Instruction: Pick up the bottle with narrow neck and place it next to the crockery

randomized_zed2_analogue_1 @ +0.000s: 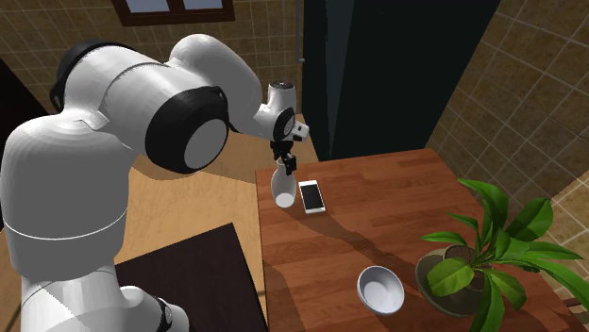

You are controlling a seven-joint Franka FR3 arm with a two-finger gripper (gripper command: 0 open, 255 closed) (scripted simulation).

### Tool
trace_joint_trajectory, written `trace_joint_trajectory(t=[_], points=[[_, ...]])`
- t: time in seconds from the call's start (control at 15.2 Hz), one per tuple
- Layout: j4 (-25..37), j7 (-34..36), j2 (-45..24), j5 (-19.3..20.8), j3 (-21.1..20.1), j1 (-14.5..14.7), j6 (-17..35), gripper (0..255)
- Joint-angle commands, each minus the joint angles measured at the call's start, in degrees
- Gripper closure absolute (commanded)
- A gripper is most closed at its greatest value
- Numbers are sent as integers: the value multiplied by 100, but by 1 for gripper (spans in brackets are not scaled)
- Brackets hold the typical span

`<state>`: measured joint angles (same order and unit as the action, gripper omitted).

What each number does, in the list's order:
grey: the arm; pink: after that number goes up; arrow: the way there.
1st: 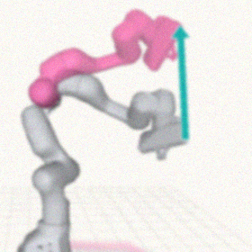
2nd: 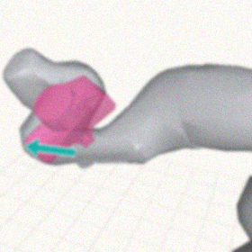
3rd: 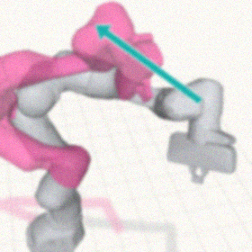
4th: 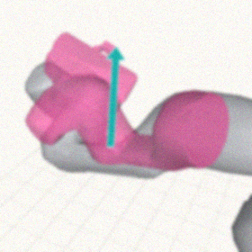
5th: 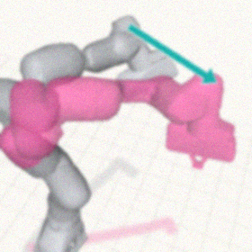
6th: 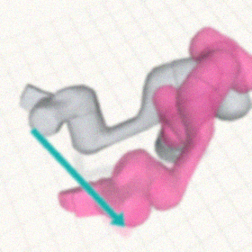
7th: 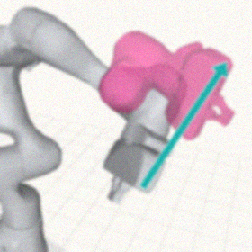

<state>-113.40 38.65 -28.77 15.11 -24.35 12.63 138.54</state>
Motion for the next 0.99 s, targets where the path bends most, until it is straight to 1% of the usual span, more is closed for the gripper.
trace_joint_trajectory(t=[0.0,0.59,0.92], points=[[0,0,0,0,0,0,0,255],[0,0,-1,1,0,0,1,255],[14,-99,280,-163,-115,-86,-276,255]])
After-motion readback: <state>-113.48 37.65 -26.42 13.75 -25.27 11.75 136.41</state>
